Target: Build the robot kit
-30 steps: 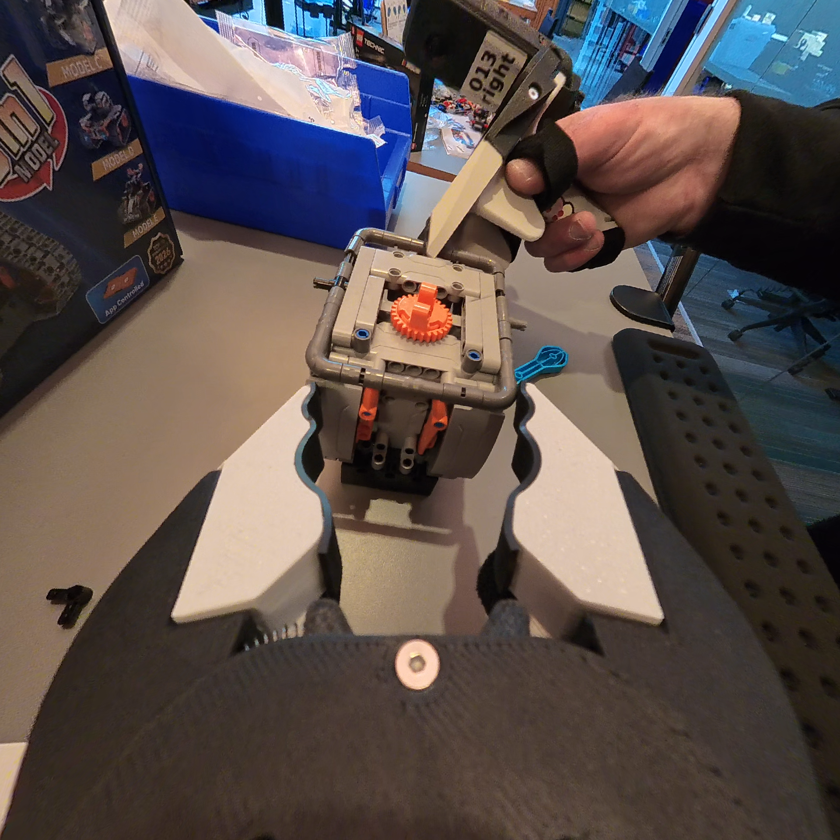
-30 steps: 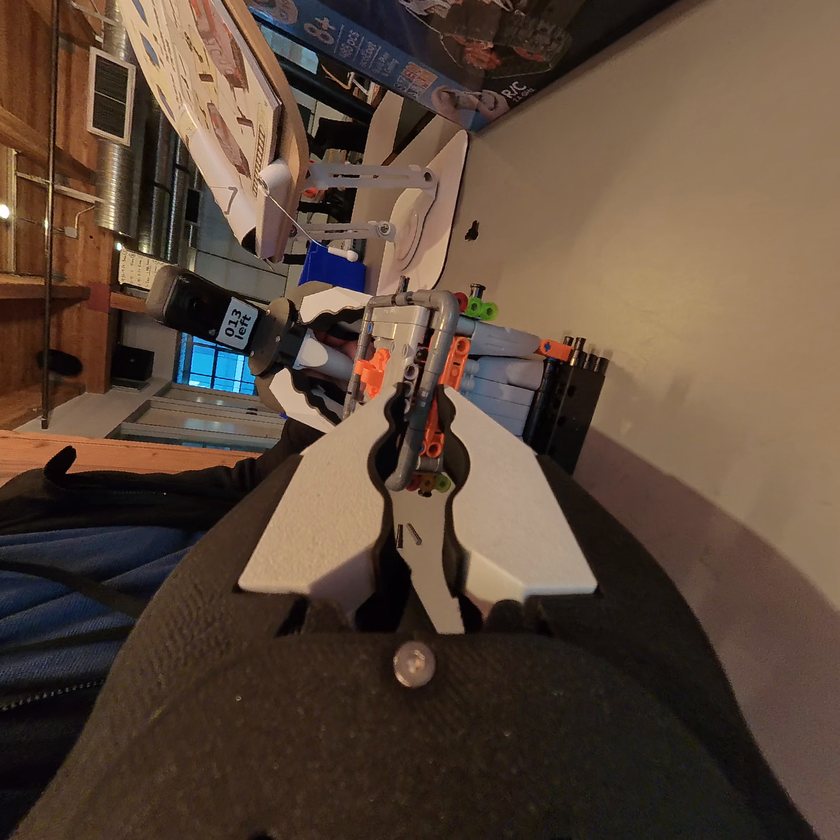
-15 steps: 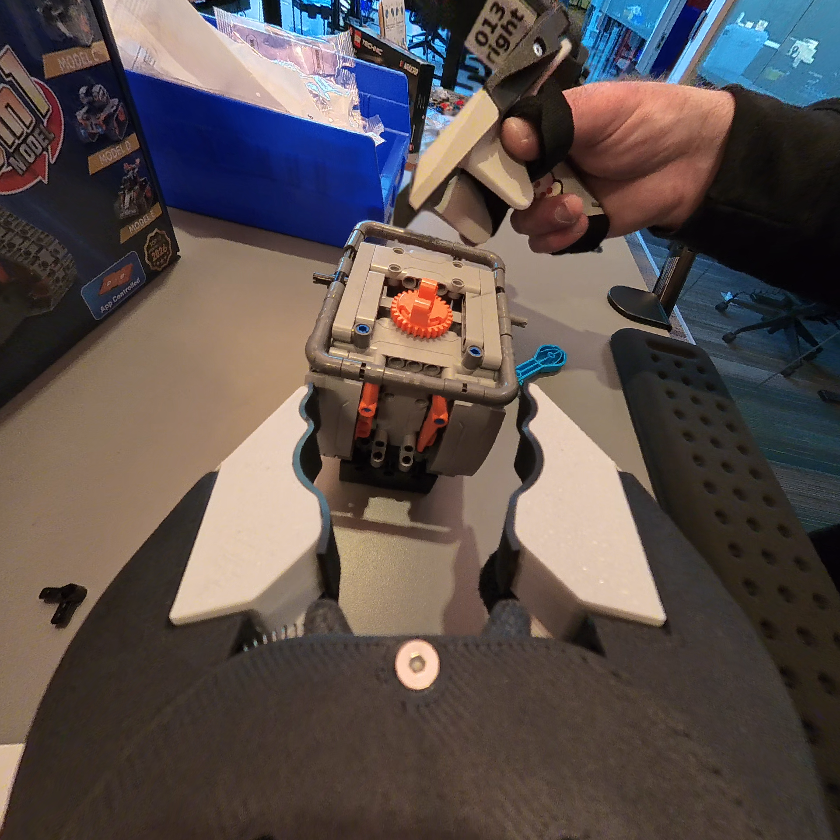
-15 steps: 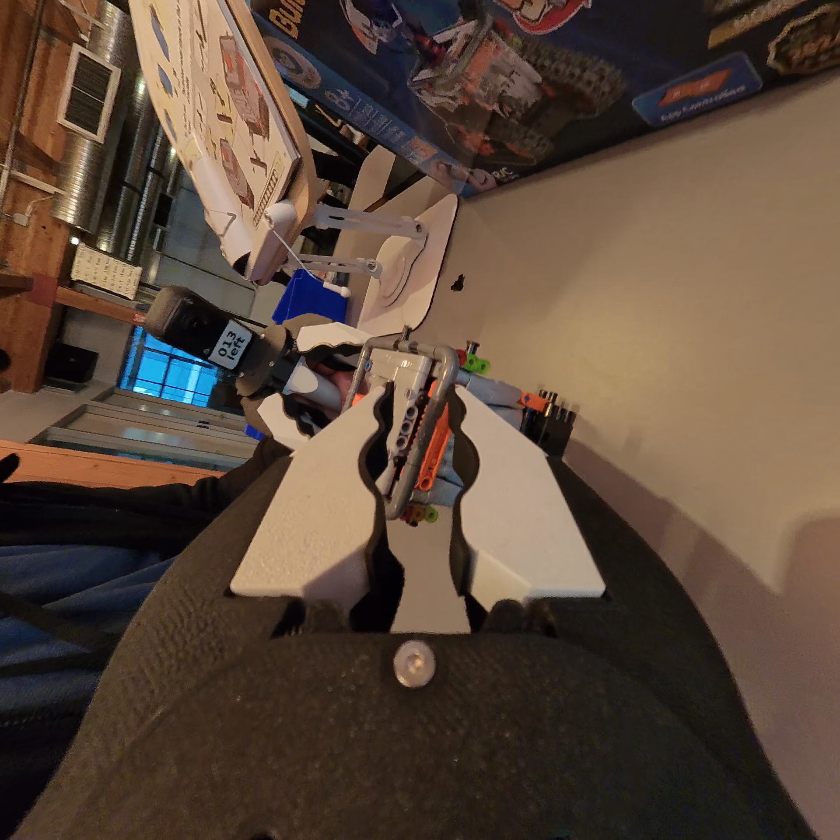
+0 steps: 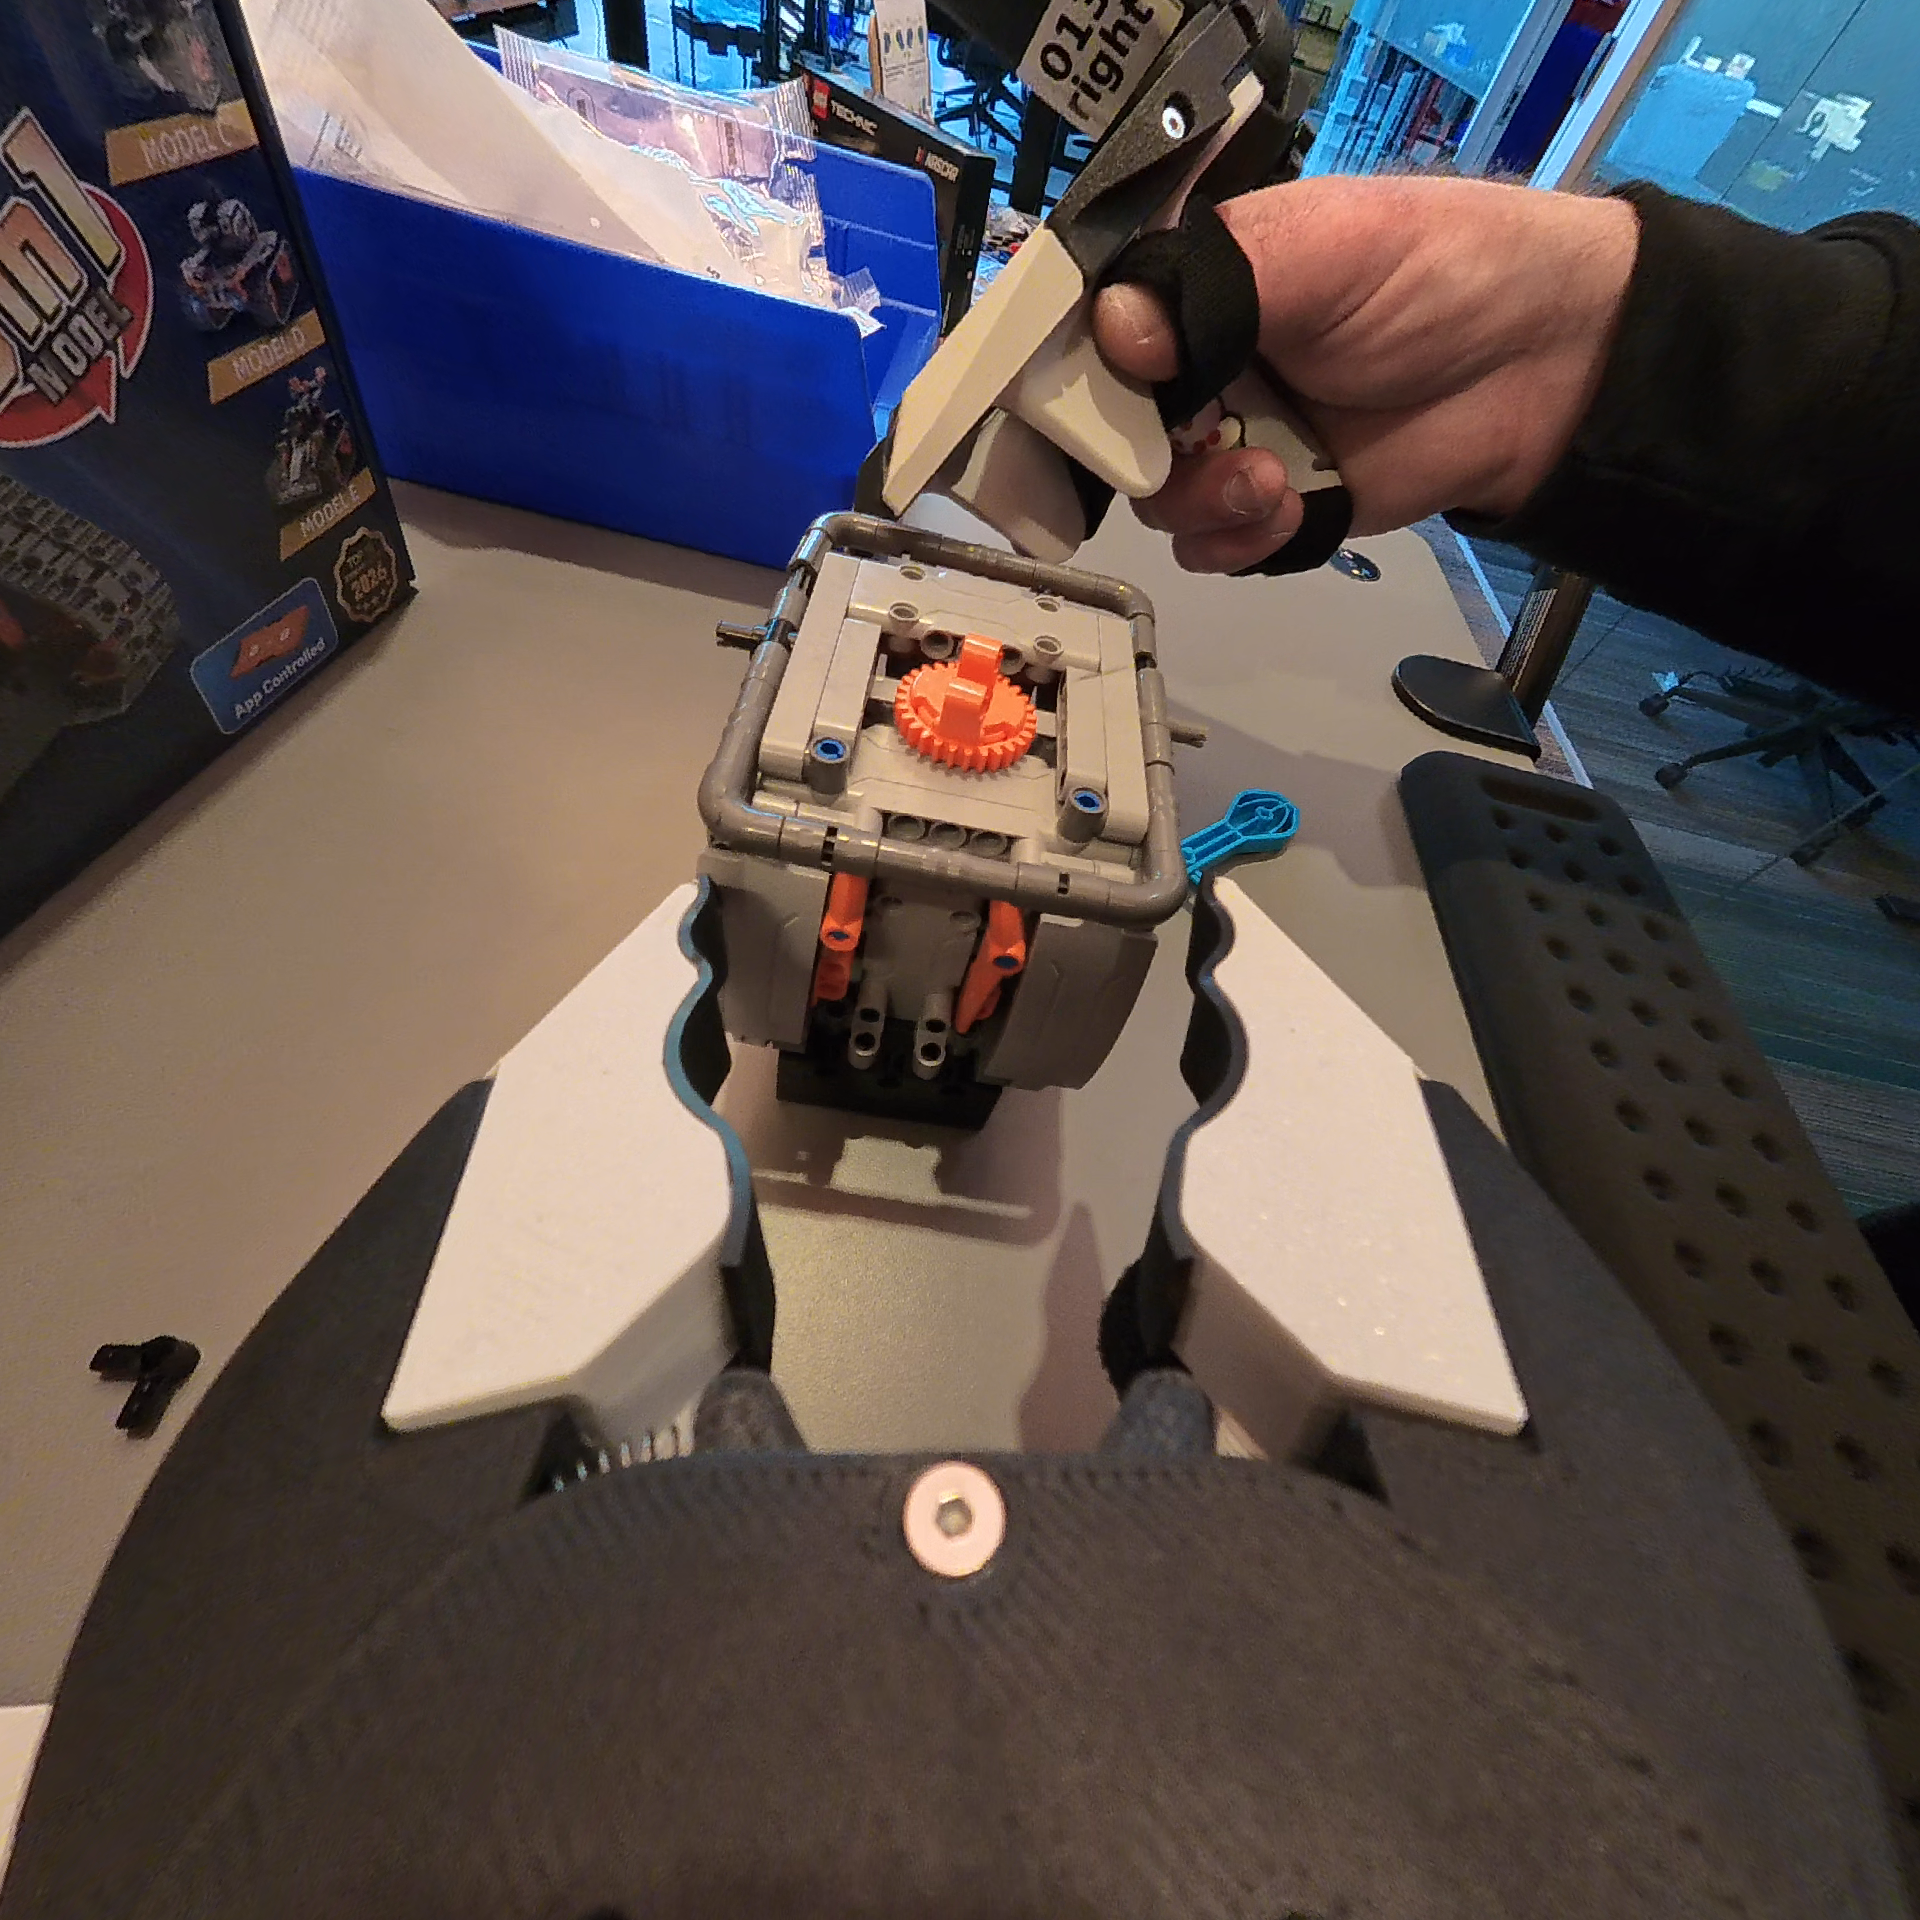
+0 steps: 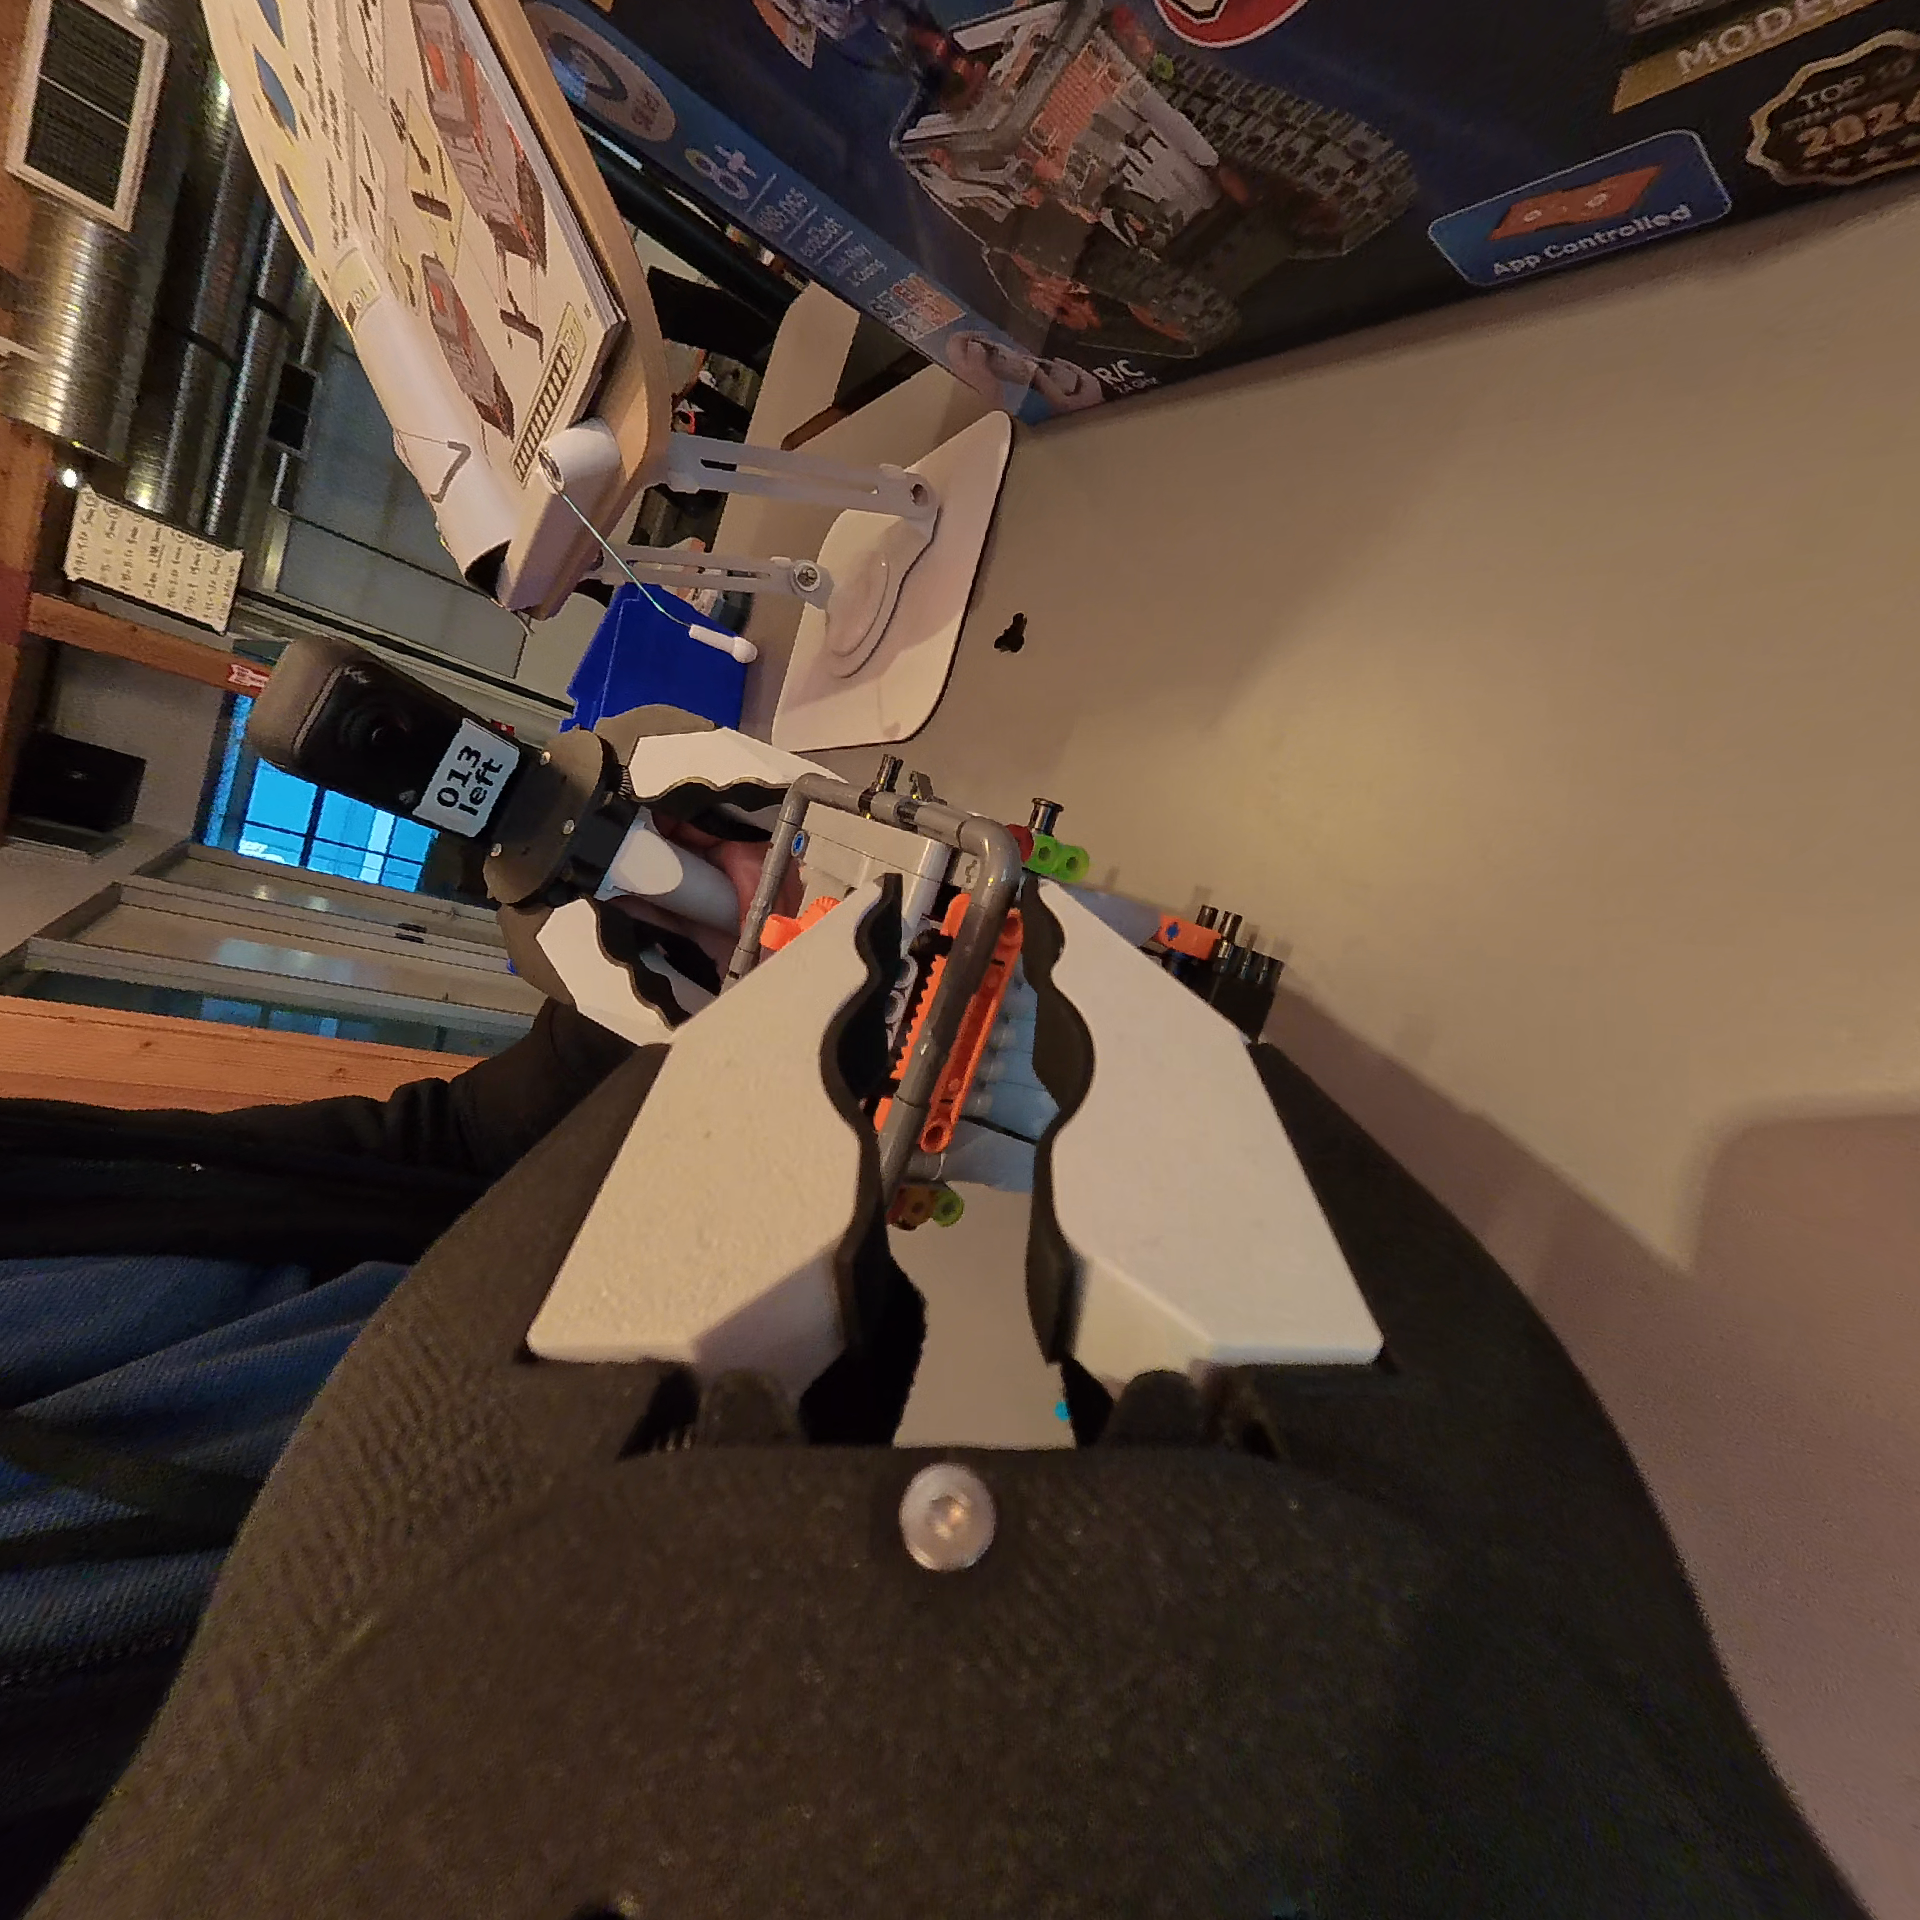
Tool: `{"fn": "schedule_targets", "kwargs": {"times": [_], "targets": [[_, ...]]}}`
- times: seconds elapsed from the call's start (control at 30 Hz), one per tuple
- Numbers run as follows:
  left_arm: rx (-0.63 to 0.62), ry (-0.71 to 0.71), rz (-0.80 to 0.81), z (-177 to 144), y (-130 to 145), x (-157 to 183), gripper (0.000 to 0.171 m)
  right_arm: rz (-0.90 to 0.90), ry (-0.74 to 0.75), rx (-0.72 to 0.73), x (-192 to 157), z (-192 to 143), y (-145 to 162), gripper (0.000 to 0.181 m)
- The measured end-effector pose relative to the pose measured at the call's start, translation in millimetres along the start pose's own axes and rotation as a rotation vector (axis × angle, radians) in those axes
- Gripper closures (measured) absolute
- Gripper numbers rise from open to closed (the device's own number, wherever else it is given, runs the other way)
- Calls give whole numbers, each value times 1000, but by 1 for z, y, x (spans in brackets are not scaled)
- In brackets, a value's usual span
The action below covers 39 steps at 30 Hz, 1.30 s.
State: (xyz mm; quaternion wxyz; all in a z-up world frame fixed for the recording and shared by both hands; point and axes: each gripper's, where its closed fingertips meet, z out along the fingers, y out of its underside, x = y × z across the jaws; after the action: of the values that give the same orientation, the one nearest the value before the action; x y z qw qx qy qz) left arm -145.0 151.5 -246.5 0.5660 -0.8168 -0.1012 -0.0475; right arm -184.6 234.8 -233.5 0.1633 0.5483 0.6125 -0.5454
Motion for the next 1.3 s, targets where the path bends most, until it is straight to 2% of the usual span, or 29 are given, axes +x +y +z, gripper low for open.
{"fn": "schedule_targets", "kwargs": {"times": [1.3], "targets": [[45,9,-32,-5,-2,-3,82,-36,54,101,-7,-14,-7,154]]}}
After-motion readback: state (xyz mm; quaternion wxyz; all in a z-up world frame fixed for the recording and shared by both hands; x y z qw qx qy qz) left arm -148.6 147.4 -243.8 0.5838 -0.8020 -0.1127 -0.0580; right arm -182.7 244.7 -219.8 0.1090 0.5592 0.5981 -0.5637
